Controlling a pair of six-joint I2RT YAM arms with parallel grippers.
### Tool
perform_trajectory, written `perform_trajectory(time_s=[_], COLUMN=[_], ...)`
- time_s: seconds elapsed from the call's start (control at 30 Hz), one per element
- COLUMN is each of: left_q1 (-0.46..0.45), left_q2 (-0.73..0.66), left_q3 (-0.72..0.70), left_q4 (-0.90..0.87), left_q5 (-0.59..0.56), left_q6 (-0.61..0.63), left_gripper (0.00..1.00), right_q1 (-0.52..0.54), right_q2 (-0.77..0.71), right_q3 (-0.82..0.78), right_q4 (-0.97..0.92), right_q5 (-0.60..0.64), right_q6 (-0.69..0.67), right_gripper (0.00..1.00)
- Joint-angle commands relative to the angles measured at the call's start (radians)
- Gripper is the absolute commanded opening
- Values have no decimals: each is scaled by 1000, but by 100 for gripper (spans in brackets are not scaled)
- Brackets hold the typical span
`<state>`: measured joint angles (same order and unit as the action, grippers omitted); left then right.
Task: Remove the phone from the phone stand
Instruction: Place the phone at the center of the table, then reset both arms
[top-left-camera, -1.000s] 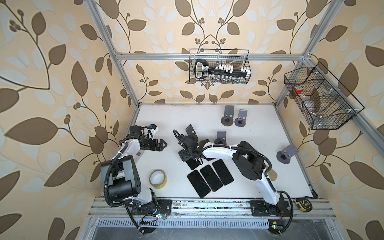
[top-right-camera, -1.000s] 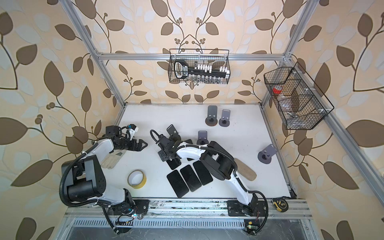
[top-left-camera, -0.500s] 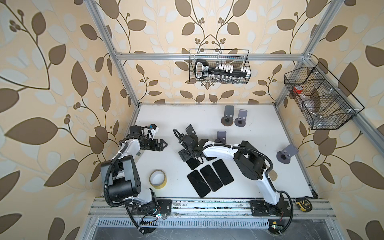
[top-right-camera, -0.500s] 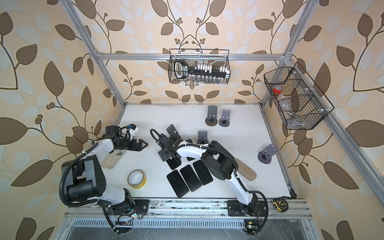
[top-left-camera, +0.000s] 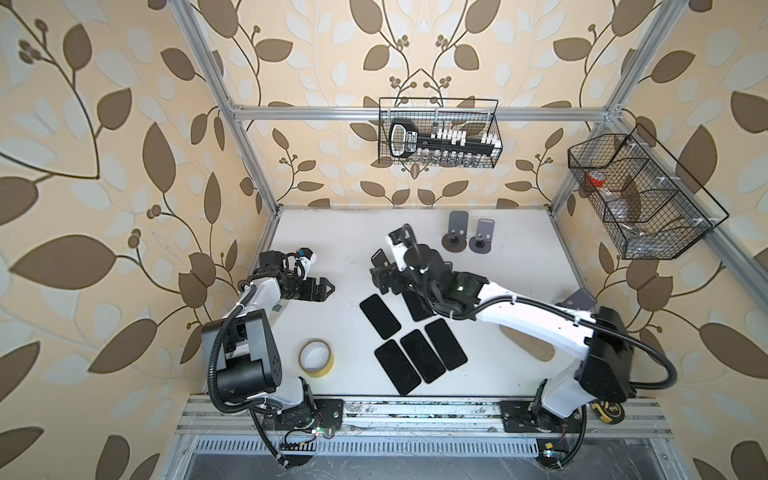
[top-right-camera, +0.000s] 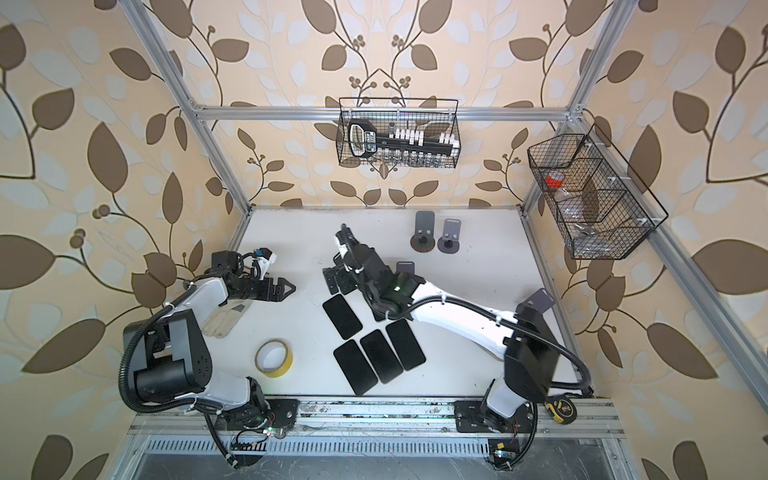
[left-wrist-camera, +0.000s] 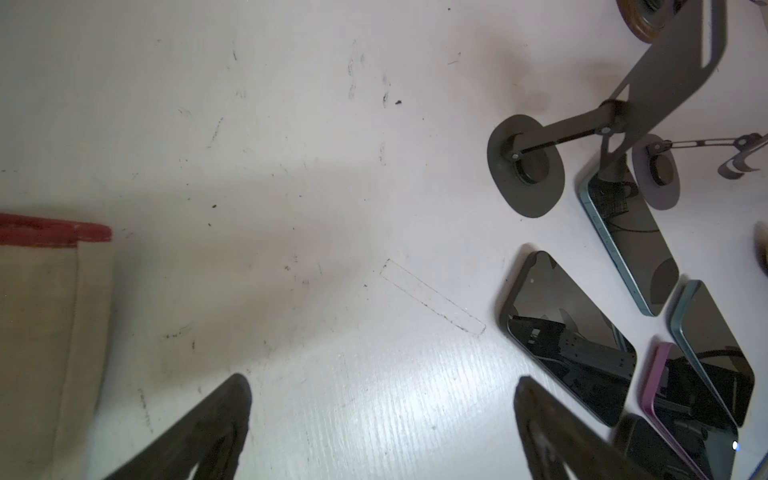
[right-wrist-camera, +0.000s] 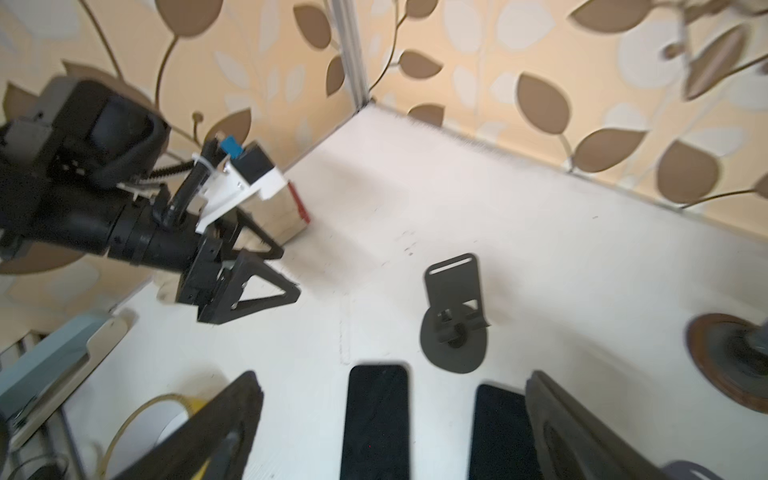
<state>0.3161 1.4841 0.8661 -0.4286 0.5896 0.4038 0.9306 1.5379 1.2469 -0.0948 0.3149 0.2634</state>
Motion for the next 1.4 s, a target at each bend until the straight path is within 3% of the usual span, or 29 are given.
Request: perform_trajectory(time_s=[0.0,0.17,0.33,0.53,0.67,0.83,0.93,1.07,1.2,1.33,1.37], left_q1=[9,-13,-38,-77,-132,-175,-222,-240,-262,-262,-263], left_q2=[12,1,16,32,40,13,15,-3,24,23,26], left_q3=[25,12,-26,-118,-202,-299,-387,-406,-478,-469,-467], left_q4=[38,99,219,435,621,852,1024,1027,1183,1155,1153], left_q5=[-24,-90,-133,-168,-217,-269,-316,-366,-369,-375,-399], left_q6=[-61,-155,-280,-358,-382,-423,-397,-397,-374,-378,-387], left_gripper=[99,99,99,99,99,99,99,99,99,99,99], right_q1=[-66,-263,-540,-877,-1021,-1023,-1002,-1000,-974,-905,-893], right_q2=[-127,-338,-485,-559,-556,-488,-430,-382,-318,-161,-193], right_q3=[-168,-376,-566,-743,-897,-1001,-1048,-1032,-1073,-1102,-1094], right_q4=[96,152,233,297,453,655,802,854,1017,1234,1181], right_q5=[133,72,-58,-223,-241,-236,-157,-162,-169,-121,-101], right_q6=[-45,-25,-29,-30,-17,-47,-74,-99,-166,-227,-232], right_gripper=[100,100,100,100,100,100,100,100,100,100,100])
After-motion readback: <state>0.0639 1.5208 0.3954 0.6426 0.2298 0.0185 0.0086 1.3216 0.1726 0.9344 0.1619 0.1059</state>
